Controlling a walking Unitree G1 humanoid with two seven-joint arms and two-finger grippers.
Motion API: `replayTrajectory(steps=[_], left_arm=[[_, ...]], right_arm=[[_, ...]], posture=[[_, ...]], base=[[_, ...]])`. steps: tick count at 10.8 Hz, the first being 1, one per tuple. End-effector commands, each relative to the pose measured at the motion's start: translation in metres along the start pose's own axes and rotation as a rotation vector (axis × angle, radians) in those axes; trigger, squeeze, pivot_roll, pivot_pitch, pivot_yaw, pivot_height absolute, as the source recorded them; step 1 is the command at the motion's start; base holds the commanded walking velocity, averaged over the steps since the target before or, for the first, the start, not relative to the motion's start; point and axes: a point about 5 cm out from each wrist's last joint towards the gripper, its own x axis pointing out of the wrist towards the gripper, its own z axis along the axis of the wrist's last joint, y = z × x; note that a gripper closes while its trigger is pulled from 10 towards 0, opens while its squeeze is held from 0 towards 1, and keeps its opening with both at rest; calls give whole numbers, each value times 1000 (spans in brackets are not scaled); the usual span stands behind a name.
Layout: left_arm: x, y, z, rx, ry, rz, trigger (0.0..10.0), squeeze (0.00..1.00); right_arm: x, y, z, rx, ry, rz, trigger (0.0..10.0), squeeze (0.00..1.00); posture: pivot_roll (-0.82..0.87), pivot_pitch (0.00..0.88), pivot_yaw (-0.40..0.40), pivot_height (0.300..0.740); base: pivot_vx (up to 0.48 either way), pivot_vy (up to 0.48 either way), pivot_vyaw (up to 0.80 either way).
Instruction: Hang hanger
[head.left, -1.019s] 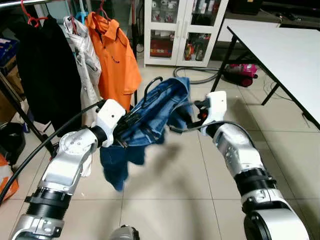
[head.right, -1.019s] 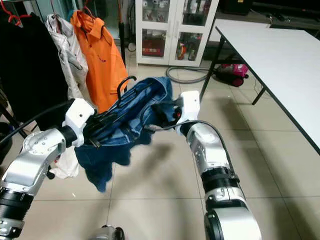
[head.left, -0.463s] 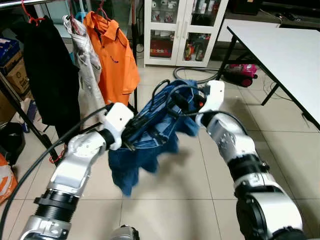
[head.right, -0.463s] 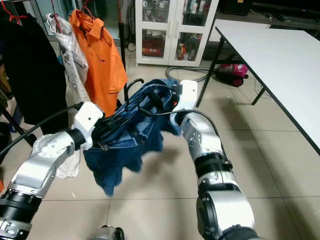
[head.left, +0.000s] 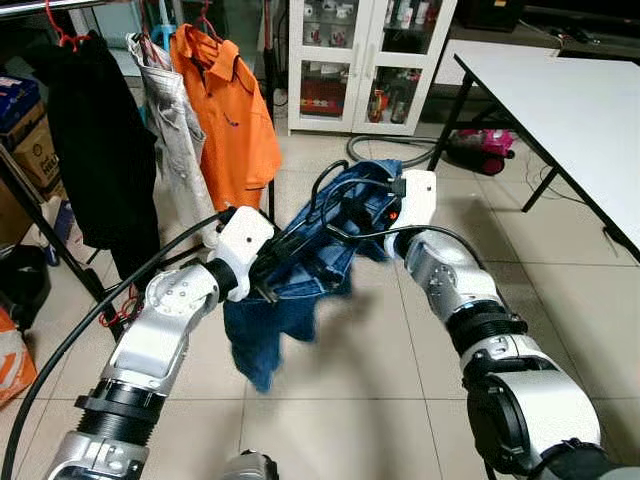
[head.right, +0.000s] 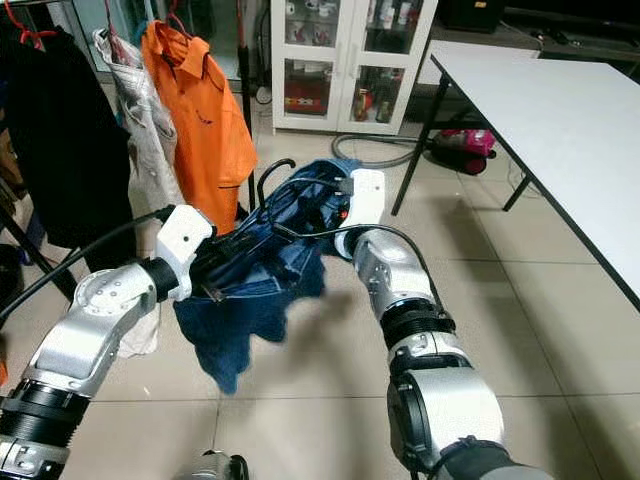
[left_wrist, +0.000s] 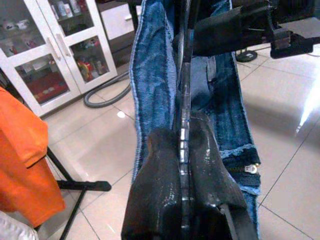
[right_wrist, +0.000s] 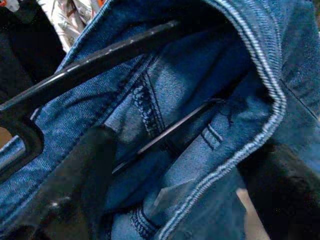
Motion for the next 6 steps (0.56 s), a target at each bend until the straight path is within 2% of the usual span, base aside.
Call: replayTrajectory(steps=[1,6], left_arm=[[2,1,15,38,-55,2,10000,0],[3,3,11,41,-41,9,10000,0]], right_arm=[[1,-3,7,-12,-20,-21,0,0],[-4,-19,15,1,-61,-84,0,0]], posture=[[31,0,-69,740],[14,0,-64,740]], base=[[0,0,0],[0,0,0]])
